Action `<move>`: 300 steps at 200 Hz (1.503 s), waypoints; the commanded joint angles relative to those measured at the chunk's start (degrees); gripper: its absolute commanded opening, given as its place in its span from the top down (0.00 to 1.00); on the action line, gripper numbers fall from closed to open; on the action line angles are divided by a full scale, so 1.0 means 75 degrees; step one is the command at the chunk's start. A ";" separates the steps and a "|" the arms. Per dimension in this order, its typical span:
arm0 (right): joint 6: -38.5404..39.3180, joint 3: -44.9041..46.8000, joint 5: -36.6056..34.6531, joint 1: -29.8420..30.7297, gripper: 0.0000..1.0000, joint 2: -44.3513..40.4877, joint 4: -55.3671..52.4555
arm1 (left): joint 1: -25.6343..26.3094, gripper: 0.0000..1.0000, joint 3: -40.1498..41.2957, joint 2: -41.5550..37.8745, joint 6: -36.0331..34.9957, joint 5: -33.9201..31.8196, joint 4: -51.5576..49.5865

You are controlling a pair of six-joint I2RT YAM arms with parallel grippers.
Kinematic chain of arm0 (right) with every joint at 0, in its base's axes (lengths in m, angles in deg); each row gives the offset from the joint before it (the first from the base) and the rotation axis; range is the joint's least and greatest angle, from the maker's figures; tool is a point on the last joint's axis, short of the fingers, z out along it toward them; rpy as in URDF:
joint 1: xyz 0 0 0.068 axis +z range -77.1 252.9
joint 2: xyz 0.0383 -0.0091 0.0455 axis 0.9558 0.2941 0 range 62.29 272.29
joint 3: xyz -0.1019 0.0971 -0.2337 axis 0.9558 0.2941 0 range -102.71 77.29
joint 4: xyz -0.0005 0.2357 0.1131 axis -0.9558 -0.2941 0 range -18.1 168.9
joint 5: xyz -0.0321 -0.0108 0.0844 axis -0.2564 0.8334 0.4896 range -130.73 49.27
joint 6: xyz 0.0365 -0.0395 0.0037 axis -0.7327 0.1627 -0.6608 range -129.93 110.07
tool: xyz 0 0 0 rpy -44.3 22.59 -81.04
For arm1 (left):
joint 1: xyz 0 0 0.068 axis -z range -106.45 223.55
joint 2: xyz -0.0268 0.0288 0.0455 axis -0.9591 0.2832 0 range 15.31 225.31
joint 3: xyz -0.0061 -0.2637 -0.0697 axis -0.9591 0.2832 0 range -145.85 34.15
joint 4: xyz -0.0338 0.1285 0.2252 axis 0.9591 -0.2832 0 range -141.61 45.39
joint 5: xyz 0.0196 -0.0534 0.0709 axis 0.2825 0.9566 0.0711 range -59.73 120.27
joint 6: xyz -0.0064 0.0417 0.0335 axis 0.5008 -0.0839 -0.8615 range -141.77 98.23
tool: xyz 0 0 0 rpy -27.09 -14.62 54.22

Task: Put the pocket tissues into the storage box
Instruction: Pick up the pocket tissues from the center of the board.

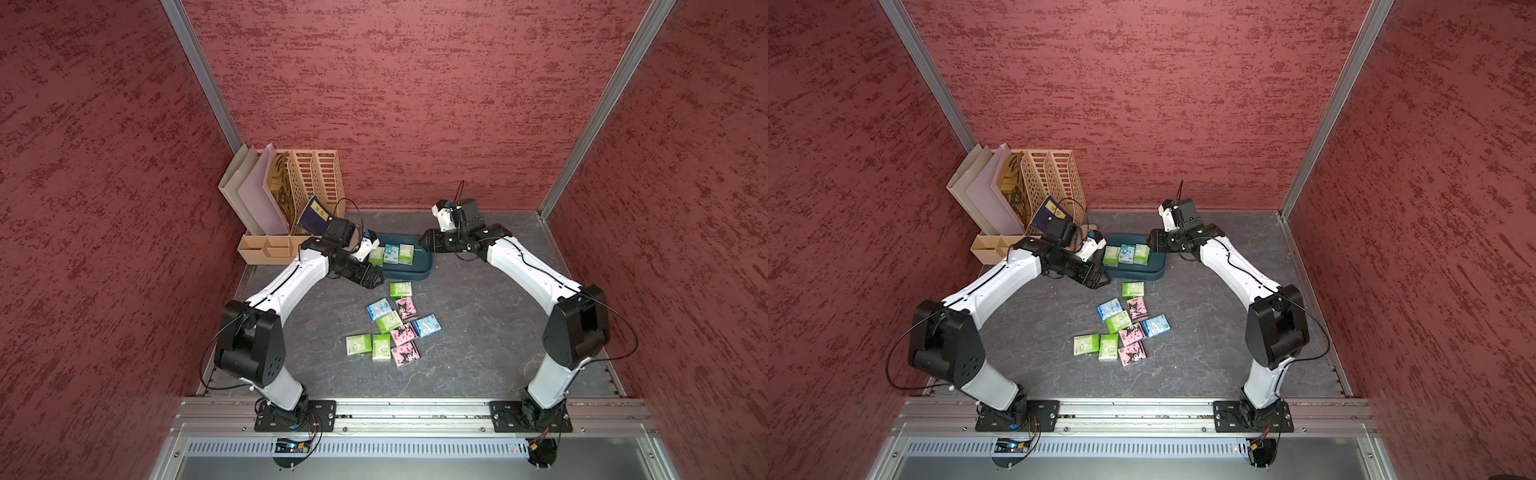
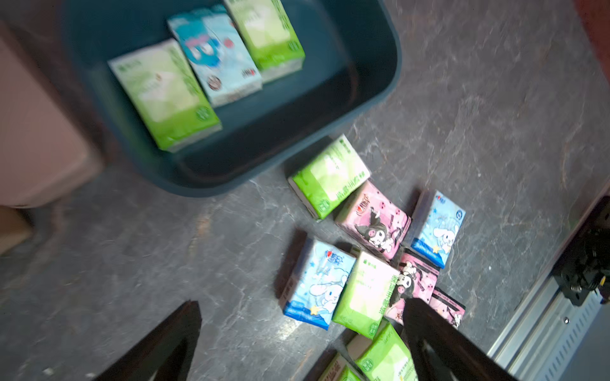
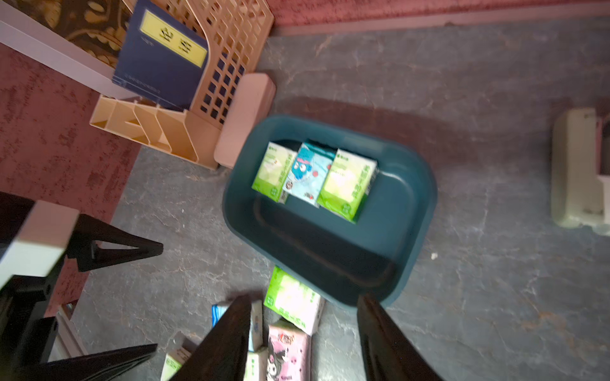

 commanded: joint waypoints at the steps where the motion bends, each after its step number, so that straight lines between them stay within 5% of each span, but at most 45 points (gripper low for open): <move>1: -0.0103 0.0500 0.0294 -0.0066 0.44 -0.0384 0.0406 | 0.0237 0.02 0.0093 0.0419 -0.0147 -0.0203 -0.0093; 57: -0.0276 0.1356 0.0565 -0.0066 0.45 -0.0560 0.0670 | 0.0519 0.03 0.0345 0.1197 -0.0135 -0.0874 0.0200; 153: -0.0292 0.1338 0.0611 -0.0066 0.45 -0.0344 0.0506 | 0.0572 0.16 0.0322 0.1689 0.0003 -0.0543 -0.0014; 190: -0.0327 0.1361 0.0594 -0.0066 0.45 -0.0339 0.0479 | 0.0584 0.36 0.0231 0.1846 0.0038 -0.0534 -0.0209; 235: -0.0267 0.1373 0.0512 -0.0066 0.46 -0.0347 0.0327 | 0.0584 0.46 0.0207 0.1931 0.0073 -0.0449 -0.0361; 250: -0.0242 0.1406 0.0471 -0.0072 0.46 -0.0391 0.0312 | 0.0587 0.63 0.0237 0.1928 0.0103 -0.0445 -0.0363; 267: -0.0226 0.1434 0.0432 -0.0066 0.46 -0.0402 0.0282 | 0.0592 1.00 0.0248 0.1909 0.0128 -0.0475 -0.0330; 300: -0.0225 0.1434 0.0400 -0.0066 0.46 -0.0414 0.0285 | 0.0575 1.00 0.0245 0.1783 0.0188 -0.0591 -0.0304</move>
